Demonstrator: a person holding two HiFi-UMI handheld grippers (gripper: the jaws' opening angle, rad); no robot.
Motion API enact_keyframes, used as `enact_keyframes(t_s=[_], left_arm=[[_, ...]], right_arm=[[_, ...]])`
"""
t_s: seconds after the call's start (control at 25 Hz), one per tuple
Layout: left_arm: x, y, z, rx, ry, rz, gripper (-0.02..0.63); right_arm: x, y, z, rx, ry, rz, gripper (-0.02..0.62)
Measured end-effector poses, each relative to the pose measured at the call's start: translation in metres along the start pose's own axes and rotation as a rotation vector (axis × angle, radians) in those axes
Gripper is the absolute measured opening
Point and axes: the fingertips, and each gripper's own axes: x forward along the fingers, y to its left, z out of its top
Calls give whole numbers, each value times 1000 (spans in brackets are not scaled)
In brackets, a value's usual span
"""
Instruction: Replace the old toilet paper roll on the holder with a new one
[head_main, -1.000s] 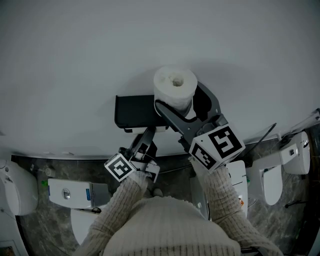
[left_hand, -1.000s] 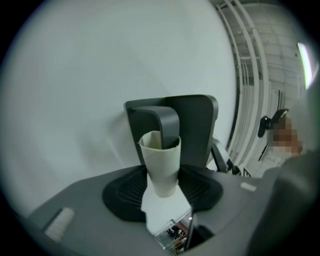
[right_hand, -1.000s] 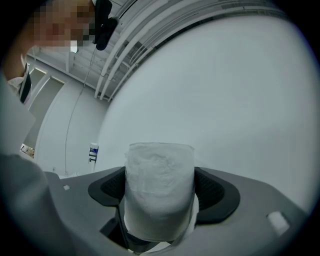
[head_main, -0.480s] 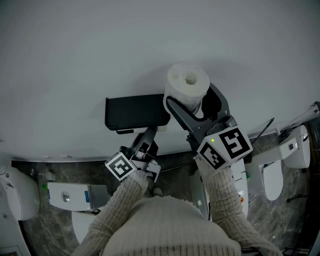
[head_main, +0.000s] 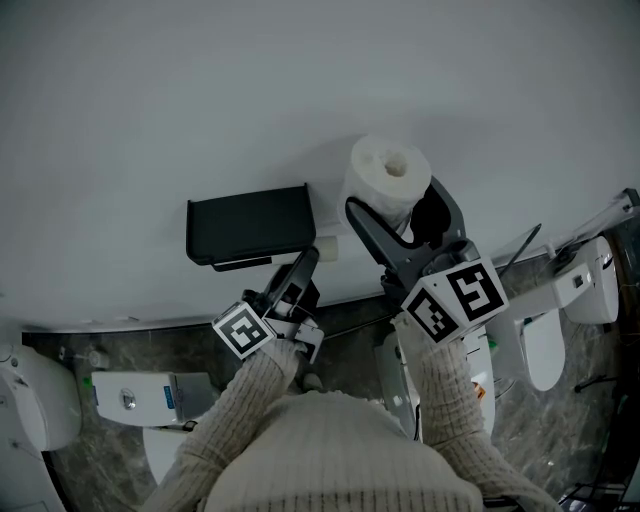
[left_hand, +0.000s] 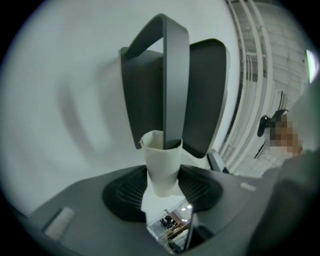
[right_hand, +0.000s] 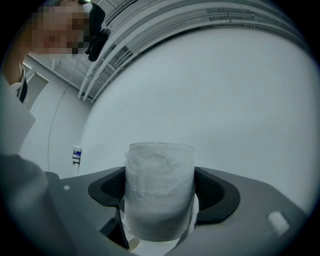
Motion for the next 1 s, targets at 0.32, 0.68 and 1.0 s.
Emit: enact_keyframes(t_s=[0.32, 0.68, 1.0], left_arm=[[33, -10, -48, -24, 88, -17, 178], [22, -2, -76, -52, 164, 3, 178], [-9, 12, -88, -25, 193, 28, 178]], right_arm=[[-35, -45, -6, 33, 11, -56, 416], [-51, -48, -25, 82, 36, -88, 416], [-55, -44, -51, 201, 36, -104, 416]])
